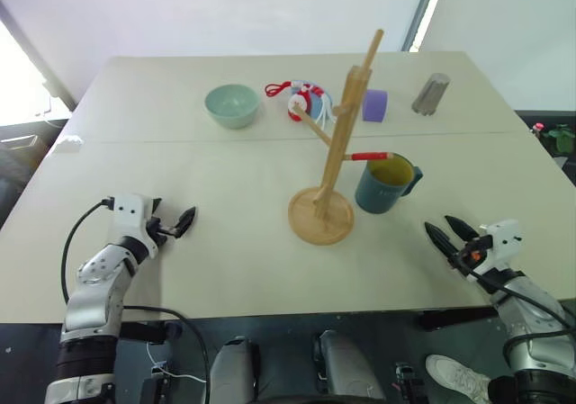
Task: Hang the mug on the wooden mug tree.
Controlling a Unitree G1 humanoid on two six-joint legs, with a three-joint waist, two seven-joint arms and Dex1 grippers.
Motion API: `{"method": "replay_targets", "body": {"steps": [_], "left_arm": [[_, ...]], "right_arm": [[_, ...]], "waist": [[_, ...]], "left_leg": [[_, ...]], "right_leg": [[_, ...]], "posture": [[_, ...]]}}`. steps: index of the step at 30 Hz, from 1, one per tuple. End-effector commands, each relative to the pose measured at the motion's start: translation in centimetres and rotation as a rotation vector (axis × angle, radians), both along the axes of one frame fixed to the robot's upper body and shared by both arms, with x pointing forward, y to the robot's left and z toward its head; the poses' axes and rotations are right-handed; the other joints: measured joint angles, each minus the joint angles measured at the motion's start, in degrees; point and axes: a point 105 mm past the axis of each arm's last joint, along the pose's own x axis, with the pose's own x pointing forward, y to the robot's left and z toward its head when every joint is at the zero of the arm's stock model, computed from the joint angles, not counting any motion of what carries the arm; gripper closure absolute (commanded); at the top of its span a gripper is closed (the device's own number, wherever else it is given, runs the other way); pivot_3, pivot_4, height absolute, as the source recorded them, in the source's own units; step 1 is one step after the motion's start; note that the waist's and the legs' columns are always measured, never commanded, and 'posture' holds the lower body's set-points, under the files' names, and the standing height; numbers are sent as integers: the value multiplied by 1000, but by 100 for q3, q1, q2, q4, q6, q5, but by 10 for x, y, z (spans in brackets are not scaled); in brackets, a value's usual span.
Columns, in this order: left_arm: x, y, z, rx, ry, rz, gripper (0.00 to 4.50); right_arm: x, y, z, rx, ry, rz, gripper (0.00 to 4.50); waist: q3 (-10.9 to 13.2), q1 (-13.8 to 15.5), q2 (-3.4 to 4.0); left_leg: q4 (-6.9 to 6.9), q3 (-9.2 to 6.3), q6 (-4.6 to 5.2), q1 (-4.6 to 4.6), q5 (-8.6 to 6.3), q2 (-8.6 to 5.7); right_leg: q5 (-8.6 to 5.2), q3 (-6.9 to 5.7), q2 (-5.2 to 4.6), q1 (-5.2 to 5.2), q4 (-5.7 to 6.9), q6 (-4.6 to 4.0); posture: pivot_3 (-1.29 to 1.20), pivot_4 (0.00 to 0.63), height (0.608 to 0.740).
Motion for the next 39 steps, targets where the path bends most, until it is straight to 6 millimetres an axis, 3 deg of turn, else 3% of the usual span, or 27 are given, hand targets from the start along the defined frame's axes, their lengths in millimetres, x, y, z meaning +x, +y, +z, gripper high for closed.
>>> {"method": "replay_targets", "body": {"steps": [1,14,20,31,39], "left_arm": [[1,0,15,12,-54,-3,0],[1,-5,16,-2,-65,-37,0],[-8,-24,23,-22,-105,-164,0],[-65,-103,32,-9,-73,-740,0],[-72,-140,48,-66,-103,-887,0]], "right_arm": [[3,5,14,-17,-54,12,2026],[6,8,18,-21,-60,-3,2026],[7,8,18,-16,-54,0,2026],[11,6,34,3,-140,-41,2026],[37,16,44,3,-189,-35,2026]], "waist": [[0,0,0],[0,0,0],[0,0,0],[1,0,3],[1,-10,5]], "left_leg": [[0,0,0,0,0,0],[0,0,0,0,0,0],[0,0,0,-1,0,1],[-1,3,-1,-4,-1,-2],[-1,7,0,-5,0,-6]], "right_leg": [[0,0,0,0,0,0],[0,0,-1,0,0,0],[0,0,-3,0,-1,-1],[-1,4,-32,-6,-3,-4],[-1,0,-15,-7,-5,-3]], "posture": [[0,150,740],[0,150,740],[0,150,740],[0,150,740],[0,150,740]]}}
